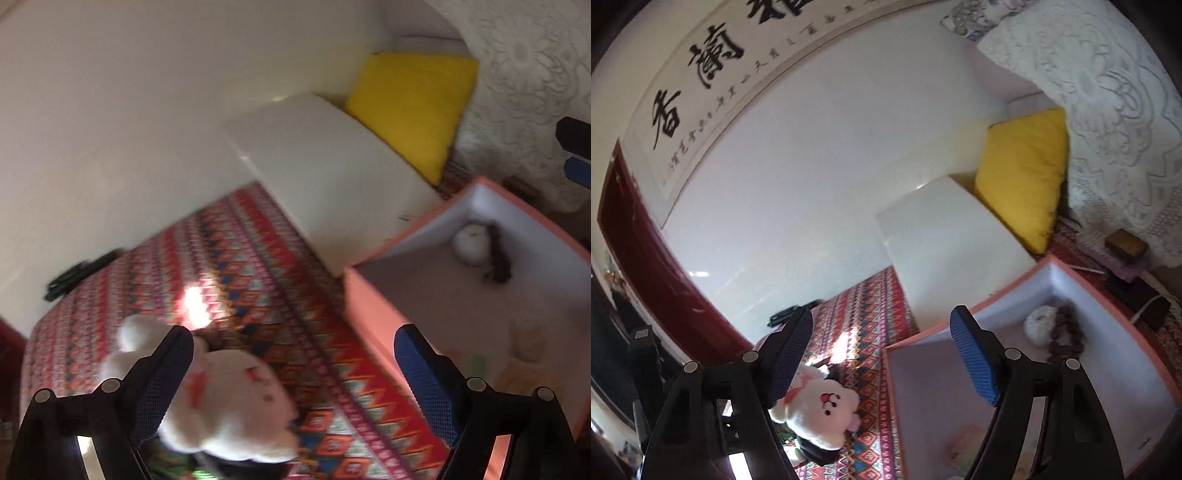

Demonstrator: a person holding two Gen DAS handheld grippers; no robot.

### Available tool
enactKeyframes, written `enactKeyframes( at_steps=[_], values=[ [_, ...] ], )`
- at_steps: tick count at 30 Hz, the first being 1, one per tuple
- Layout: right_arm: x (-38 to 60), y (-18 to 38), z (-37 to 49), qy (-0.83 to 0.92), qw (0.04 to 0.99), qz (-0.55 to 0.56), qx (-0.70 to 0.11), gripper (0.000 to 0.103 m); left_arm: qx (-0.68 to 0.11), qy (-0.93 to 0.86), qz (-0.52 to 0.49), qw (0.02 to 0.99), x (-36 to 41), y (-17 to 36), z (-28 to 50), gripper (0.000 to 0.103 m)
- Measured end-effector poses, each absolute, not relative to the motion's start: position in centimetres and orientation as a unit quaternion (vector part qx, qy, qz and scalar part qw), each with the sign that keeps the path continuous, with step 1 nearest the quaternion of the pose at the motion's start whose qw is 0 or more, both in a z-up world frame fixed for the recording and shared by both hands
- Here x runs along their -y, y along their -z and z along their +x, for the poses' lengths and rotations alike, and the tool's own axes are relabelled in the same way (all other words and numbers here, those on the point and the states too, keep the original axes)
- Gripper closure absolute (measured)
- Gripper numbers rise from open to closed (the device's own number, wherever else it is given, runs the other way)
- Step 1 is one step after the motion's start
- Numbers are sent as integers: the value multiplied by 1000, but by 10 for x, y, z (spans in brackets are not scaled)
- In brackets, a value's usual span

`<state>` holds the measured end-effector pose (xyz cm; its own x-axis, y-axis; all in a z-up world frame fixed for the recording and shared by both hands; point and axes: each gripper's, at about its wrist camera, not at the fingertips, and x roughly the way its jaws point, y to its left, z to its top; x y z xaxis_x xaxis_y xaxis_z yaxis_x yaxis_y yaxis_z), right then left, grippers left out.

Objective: Clean container
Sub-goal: 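Carry the bottle and pouch out and release them on the blanket, then grasp the yarn ball and wooden bead bracelet together with the left gripper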

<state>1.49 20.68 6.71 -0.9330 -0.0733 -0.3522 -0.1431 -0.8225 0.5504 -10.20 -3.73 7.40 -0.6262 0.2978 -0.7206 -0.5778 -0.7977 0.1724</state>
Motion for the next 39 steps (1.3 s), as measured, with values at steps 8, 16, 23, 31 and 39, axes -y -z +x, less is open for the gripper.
enactKeyframes(
  at_steps=[8,16,23,31,39],
  values=[
    [-338,-36,99,-911,105,-143,-372,23,-366,-751,-377,400,-177,10,-84,10],
    [-404,-1,115,-889,149,-157,-403,22,-427,-709,-405,389,-300,90,-127,11],
    [-391,3,84,-904,145,-206,-345,23,-399,-744,-424,329,-318,119,-163,41],
    [-372,16,48,-899,106,-252,-342,49,-261,-729,-518,363,-255,82,-170,41],
    [-337,31,3,-884,59,-299,-355,49,-116,-715,-546,421,-176,25,-160,41]
  ],
)
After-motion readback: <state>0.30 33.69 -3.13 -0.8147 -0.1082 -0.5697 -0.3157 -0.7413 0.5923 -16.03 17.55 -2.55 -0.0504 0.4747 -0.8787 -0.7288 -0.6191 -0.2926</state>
